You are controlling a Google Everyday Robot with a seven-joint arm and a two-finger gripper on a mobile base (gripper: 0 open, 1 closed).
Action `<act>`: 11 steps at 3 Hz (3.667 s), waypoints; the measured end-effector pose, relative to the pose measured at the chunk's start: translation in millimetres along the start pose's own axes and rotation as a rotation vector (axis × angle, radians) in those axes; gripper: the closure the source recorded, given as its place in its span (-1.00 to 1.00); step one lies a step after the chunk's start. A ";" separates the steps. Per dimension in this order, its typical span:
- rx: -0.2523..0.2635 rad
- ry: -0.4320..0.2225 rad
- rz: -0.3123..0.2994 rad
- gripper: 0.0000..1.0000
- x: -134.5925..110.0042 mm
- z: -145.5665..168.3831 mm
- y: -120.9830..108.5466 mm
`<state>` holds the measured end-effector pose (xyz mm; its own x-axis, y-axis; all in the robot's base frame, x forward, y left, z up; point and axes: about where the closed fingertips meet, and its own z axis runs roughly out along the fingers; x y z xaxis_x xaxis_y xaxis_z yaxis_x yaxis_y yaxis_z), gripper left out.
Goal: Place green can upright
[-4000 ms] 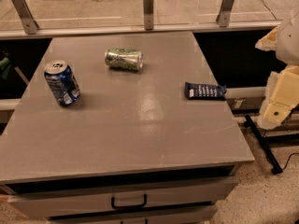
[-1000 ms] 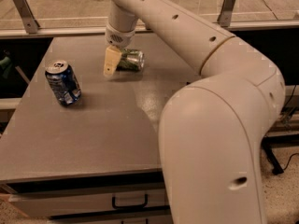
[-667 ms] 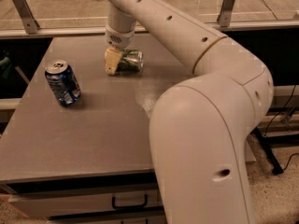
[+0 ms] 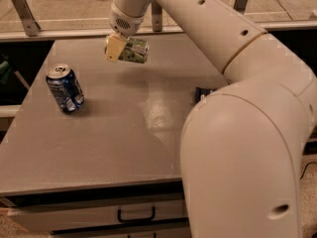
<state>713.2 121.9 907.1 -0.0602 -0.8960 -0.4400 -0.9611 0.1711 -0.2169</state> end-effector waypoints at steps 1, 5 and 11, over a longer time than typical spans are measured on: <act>-0.033 -0.221 -0.083 1.00 -31.3 -48.6 20.9; -0.346 -0.924 -0.074 1.00 -39.7 -55.5 64.9; -0.370 -1.119 -0.033 0.20 14.8 -55.8 79.1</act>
Offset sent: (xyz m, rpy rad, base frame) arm -0.0953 0.0140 0.1148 0.7514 0.0034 0.4368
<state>621.3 99.3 932.0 0.0594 -0.0080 -0.9982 -0.9885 -0.1401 -0.0577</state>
